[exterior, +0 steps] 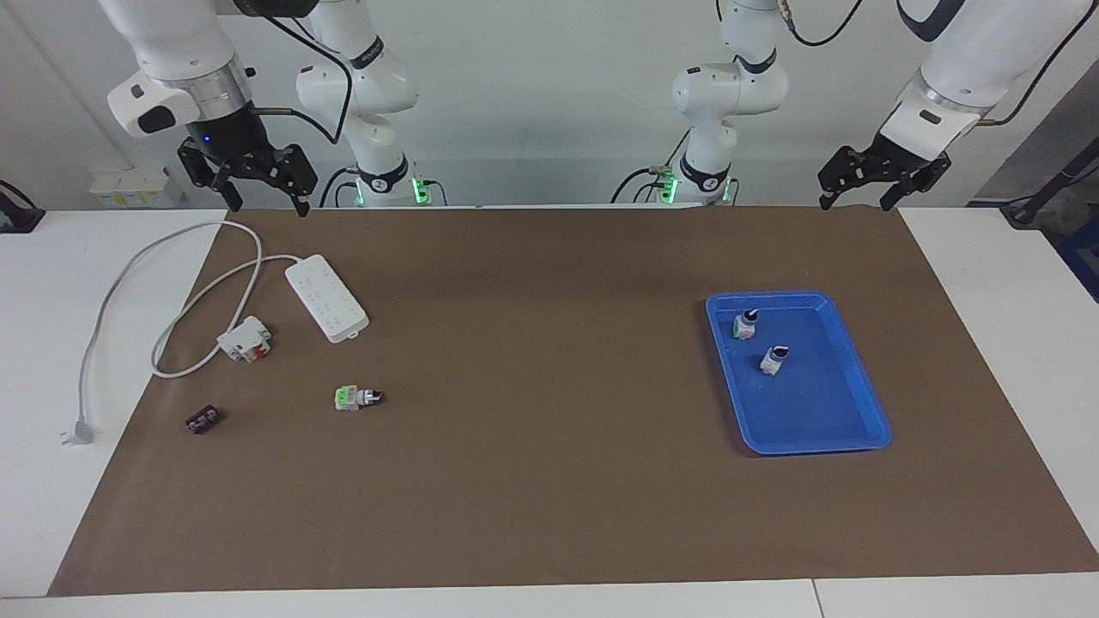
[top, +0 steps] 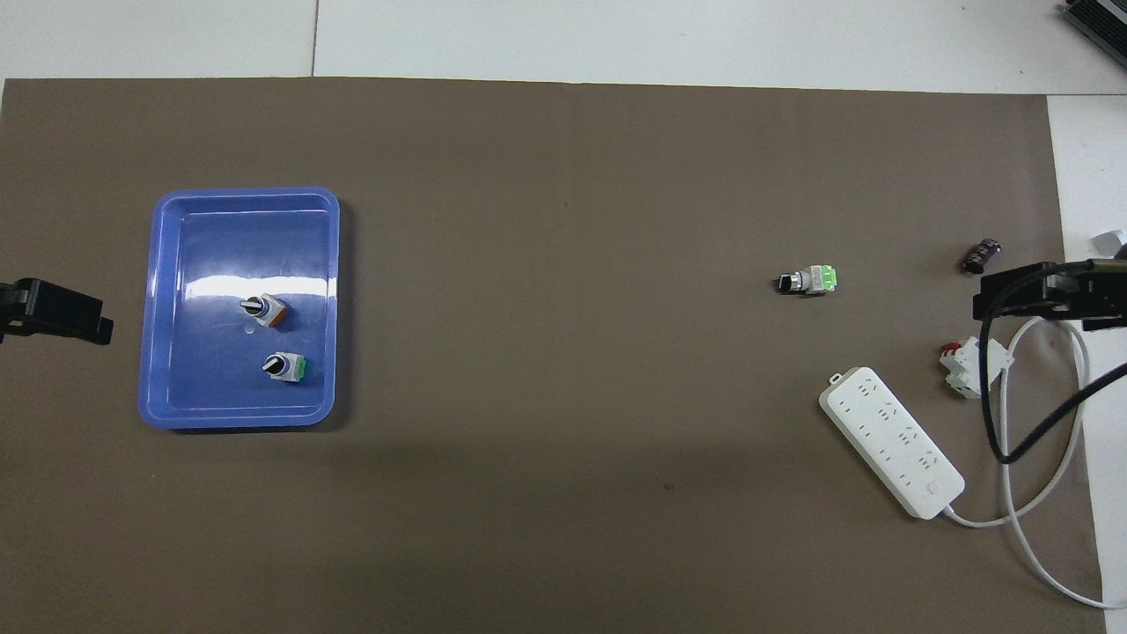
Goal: Turn and place switch with both arms
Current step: 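Move the right gripper toward the white-and-green switch on the mat, then grasp the white-and-green switch with the right gripper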
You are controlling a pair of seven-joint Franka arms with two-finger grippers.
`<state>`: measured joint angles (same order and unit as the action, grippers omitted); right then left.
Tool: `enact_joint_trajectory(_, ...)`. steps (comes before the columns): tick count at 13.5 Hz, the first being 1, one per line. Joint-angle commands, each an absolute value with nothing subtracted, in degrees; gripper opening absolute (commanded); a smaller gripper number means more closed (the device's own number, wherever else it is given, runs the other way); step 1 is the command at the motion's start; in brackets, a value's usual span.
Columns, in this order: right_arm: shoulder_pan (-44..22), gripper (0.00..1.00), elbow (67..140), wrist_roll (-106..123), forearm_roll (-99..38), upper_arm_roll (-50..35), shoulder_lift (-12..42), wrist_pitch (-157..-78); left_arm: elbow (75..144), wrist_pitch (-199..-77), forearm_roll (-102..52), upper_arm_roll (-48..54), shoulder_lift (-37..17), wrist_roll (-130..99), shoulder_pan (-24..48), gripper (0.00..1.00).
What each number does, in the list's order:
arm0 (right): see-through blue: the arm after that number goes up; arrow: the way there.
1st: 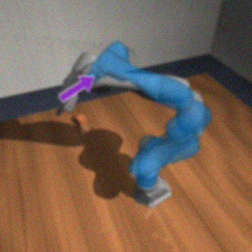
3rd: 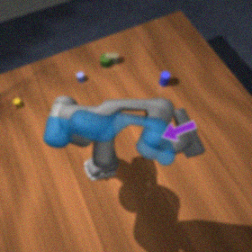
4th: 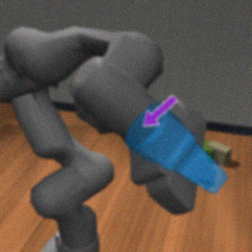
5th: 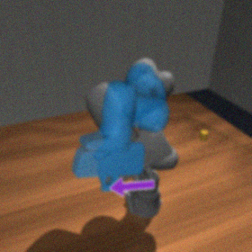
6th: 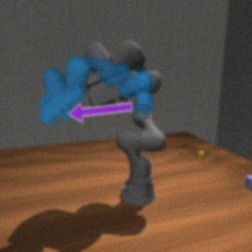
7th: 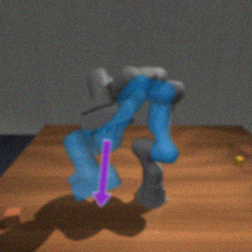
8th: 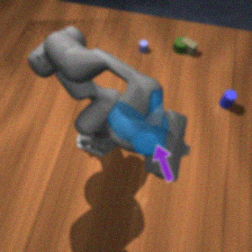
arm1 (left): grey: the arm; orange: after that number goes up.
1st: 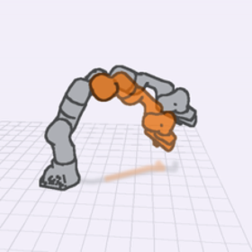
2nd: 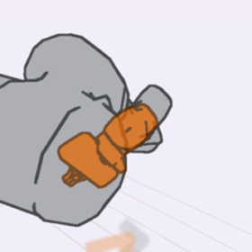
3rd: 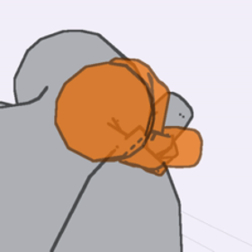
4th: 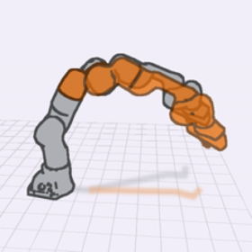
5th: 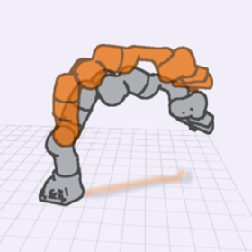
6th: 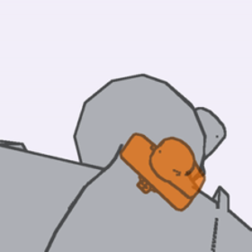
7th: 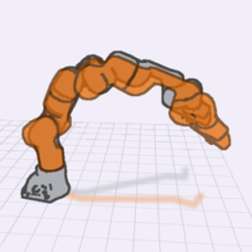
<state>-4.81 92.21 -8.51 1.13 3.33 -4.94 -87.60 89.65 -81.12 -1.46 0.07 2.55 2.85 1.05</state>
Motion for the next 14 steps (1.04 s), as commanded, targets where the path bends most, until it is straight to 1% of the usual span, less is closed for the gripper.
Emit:
enact_joint_trajectory(1, -4.48, 1.00, 92.55, -9.41, 0.44, 2.99, -5.71, -87.54, 91.23, -81.12, -0.70, 0.35, 4.04, 2.72, 0.62, 1.00)
enact_joint_trajectory(3, -4.57, 1.00, 92.64, -8.79, 0.44, 2.99, -5.71, -88.41, 91.23, -81.12, -0.70, 0.44, 4.04, 2.72, 0.62, 1.00)
enact_joint_trajectory(6, -4.14, 1.00, 95.27, -2.84, 0.44, 2.99, -5.54, -93.16, 91.23, -81.12, -0.70, 0.44, 4.04, 2.72, 0.62, 1.00)
enact_joint_trajectory(8, -3.52, 1.00, 95.45, -1.23, 0.35, 2.99, -3.79, -96.57, 91.23, -81.12, -0.70, 0.44, 4.04, 2.72, 0.62, 1.00)
enact_joint_trajectory(9, -3.52, 1.00, 95.45, -0.19, -0.61, 2.99, -2.30, -97.98, 91.23, -81.12, -0.70, 0.35, 4.04, 2.72, 0.62, 1.00)
enact_joint_trajectory(11, -3.52, 1.00, 98.25, 4.80, -1.58, 2.99, -0.28, -102.72, 91.23, -81.12, -0.70, 0.35, 4.04, 2.72, 0.62, 1.00)
enact_joint_trajectory(14, -2.55, 1.00, 98.70, 16.06, -2.46, 3.08, 7.36, -107.92, 91.23, -81.12, -0.70, 0.35, 4.04, 2.72, 0.62, 1.00)
